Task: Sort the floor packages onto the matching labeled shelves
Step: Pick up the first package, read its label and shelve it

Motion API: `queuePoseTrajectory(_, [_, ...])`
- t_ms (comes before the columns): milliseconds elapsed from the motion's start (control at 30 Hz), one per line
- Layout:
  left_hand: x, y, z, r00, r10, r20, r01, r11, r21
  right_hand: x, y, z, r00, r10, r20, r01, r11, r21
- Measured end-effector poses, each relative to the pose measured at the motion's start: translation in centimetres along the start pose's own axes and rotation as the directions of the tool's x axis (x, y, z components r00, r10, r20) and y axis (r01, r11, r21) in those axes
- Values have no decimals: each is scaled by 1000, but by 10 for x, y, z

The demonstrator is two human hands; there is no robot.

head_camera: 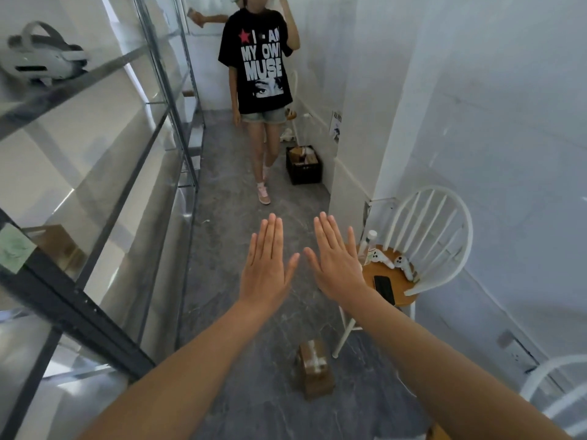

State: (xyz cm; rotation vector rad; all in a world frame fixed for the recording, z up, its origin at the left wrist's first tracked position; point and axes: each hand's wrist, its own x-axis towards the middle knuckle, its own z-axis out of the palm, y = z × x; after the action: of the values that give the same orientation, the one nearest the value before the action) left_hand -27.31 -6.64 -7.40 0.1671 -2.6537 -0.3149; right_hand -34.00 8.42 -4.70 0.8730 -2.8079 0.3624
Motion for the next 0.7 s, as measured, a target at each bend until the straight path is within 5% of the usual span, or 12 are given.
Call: queuePoseTrajectory(700, [66,68,88,991,-112,67,113,994,-12,63,113,36,996,-76,48,74,996,54])
